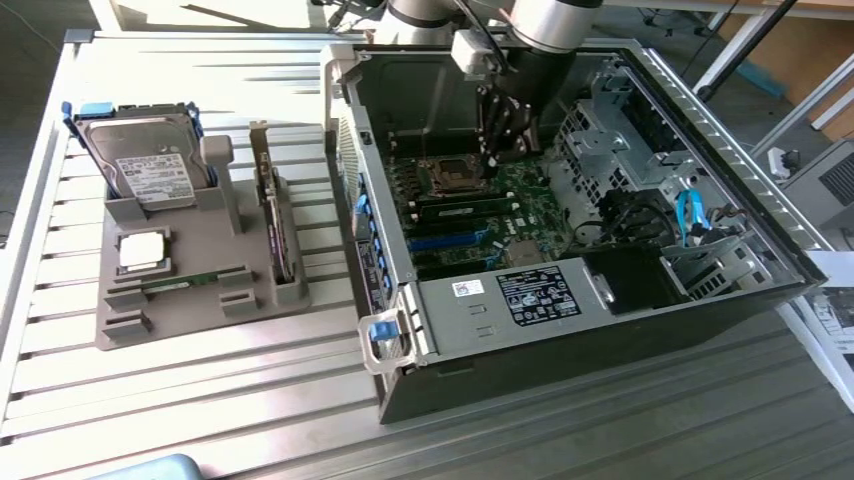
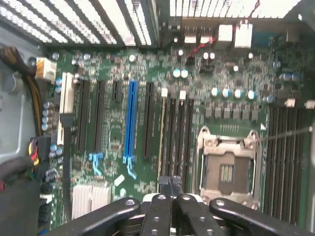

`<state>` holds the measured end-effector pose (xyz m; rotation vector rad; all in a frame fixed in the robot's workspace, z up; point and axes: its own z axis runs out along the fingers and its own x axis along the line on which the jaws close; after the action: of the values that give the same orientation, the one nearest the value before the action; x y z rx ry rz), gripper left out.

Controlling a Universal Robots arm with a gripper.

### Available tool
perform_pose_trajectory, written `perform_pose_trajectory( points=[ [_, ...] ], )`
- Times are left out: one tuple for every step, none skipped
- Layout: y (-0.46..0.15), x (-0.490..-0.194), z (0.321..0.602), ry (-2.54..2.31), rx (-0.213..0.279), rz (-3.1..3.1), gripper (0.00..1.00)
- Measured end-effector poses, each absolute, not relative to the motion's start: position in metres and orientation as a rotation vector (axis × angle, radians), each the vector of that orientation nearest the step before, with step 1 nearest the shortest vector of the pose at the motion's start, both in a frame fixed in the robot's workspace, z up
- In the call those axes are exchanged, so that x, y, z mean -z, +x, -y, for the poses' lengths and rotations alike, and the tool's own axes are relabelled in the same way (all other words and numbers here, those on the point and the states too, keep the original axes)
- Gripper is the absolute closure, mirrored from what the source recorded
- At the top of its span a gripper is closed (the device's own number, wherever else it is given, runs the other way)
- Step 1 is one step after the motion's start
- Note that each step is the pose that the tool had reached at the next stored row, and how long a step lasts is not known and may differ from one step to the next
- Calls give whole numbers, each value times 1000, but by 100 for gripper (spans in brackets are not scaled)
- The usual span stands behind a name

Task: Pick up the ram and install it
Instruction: 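Insert the ram into the slot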

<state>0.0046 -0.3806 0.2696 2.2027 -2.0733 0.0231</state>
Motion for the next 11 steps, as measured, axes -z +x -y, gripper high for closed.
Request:
perform_pose_trajectory(
  points=[
    [9, -269, 381, 2203, -23, 2073, 89],
    [13, -269, 381, 2203, -23, 2073, 89],
    [18, -269, 380, 2203, -23, 2073, 89],
    [23, -268, 380, 2203, -23, 2073, 89],
    [28, -268, 380, 2203, -23, 2073, 89],
    [32, -268, 381, 2203, -23, 2073, 89],
    [37, -268, 381, 2203, -23, 2073, 89],
    [41, -267, 381, 2203, -23, 2073, 89],
    [46, -267, 381, 2203, -23, 2073, 89],
    [48, -267, 380, 2203, -23, 2073, 89],
    [50, -267, 380, 2203, -23, 2073, 89]
  ],
)
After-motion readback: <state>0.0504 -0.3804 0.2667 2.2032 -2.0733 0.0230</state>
